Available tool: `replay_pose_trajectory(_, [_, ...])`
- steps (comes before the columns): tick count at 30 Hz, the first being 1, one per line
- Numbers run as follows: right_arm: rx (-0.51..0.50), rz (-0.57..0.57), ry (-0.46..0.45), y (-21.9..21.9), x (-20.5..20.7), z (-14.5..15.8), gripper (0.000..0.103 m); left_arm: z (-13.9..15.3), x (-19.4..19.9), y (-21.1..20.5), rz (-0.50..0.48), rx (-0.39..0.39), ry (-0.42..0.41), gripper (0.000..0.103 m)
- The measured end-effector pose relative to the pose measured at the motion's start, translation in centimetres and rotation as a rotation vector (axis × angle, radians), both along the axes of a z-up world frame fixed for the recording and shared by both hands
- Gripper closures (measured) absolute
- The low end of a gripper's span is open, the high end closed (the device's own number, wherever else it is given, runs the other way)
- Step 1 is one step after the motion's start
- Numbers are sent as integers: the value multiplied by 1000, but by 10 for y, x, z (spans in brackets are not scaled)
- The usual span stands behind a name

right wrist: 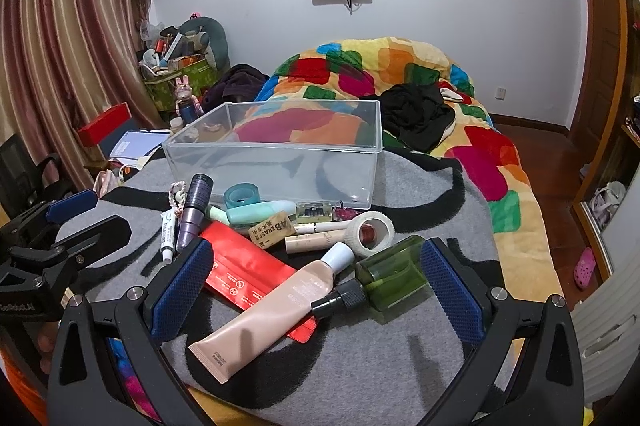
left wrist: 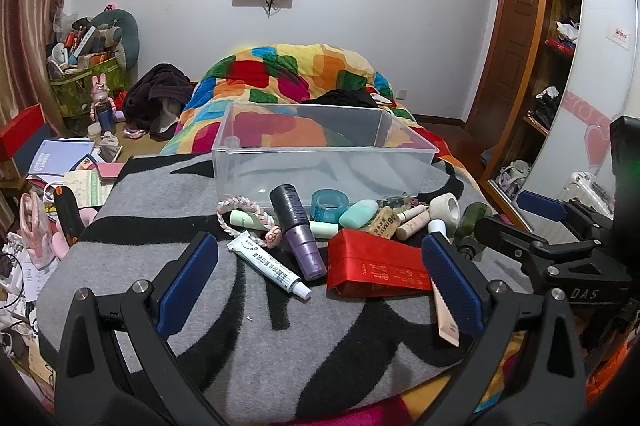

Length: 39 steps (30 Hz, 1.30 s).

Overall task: Organize objects
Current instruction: 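Reach both grippers toward the cluttered toiletries beside the clear box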

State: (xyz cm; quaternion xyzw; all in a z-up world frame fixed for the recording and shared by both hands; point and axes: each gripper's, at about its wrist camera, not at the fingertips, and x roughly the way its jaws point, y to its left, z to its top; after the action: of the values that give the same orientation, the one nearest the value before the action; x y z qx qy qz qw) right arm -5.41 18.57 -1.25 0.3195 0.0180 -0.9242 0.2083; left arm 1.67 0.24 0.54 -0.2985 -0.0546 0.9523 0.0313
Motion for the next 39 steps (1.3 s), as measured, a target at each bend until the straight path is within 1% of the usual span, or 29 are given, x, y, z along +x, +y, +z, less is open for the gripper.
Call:
replay_pose_trajectory(8, [-4,6,-4,-1,-1,-3,0,-2,-3,-3,0,24,-16,0])
replay_pose_trajectory(16, [-15,6,-24,1,-4,-8,0,-5,-4,-3,10,24,-19,1])
replay_pose_trajectory(18, [-13,12,-29,1,-6,-10,0,-5,-5,-4,12,21,-24,12])
replay_pose_trajectory(23, [1,26,-28,6,-7,-17,0,-12,-13,-10,30,23,-70,22])
replay_pose_trajectory(24, [9,21,-26,8,-8,-19,0,-13,-15,-12,34,26,-76,25])
replay_pose_trajectory(26, [24,3,-24,13,-10,-23,0,-14,-20,-17,43,39,-89,28])
replay_pose_trajectory(28, [27,-22,-32,20,-15,-27,0,-16,-26,-20,50,52,-105,34])
replay_pose_trajectory(30, [18,-44,-42,28,-21,-29,1,-18,-34,-21,54,59,-124,43])
replay_pose_trajectory(33, [9,-69,-56,36,-31,-34,1,-20,-45,-16,50,39,-141,47])
replay_pose_trajectory(39, [26,-51,-80,38,-40,-43,1,-21,-69,-12,52,13,-153,48])
